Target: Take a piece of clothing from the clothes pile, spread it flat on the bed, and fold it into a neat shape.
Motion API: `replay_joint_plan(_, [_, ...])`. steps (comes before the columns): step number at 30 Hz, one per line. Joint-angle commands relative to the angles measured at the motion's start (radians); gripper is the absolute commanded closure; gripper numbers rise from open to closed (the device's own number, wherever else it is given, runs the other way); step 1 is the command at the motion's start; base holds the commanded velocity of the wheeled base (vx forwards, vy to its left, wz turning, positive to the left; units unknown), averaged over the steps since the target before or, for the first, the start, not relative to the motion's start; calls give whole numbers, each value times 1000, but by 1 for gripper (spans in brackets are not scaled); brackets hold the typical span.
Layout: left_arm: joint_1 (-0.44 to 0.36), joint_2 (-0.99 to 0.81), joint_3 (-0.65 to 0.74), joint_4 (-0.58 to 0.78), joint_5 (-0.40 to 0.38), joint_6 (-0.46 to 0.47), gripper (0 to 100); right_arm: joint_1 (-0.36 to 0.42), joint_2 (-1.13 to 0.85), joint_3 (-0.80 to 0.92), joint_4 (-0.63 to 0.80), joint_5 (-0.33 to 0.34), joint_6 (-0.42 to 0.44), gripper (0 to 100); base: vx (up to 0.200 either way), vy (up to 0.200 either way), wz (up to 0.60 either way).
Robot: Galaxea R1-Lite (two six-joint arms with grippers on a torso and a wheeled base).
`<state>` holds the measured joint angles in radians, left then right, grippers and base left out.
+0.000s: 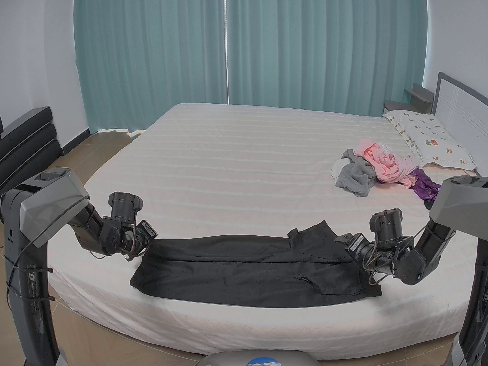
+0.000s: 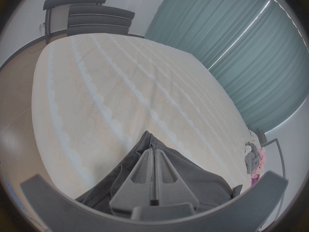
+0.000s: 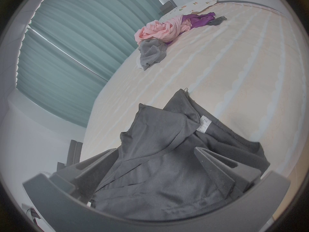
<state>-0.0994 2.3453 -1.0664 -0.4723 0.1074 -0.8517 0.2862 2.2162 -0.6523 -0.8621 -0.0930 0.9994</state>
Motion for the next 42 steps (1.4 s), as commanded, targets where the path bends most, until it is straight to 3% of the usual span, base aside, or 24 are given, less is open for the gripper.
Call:
replay_joint_plan(1, [3, -67, -4, 32, 3, 0, 100, -24, 57, -130, 110, -5, -10, 0, 0, 0, 0])
replay_joint_plan(16, [1, -67, -12, 40, 3, -1, 100, -56, 168, -334, 298, -13, -68, 0, 0, 0, 0])
replay_joint_plan(20, [1, -61, -14, 38, 3, 0, 100, -59, 178, -365, 305, -54, -82, 0, 0, 0, 0])
replay_joint_plan(21, [1, -61, -15, 38, 3, 0, 100, -59, 175, -365, 307, -59, -87, 100, 0, 0, 0])
replay_joint_plan(42, [4, 0, -43, 52, 3, 2, 100, -102, 27, -351, 374, -53, -91, 100, 0, 0, 0])
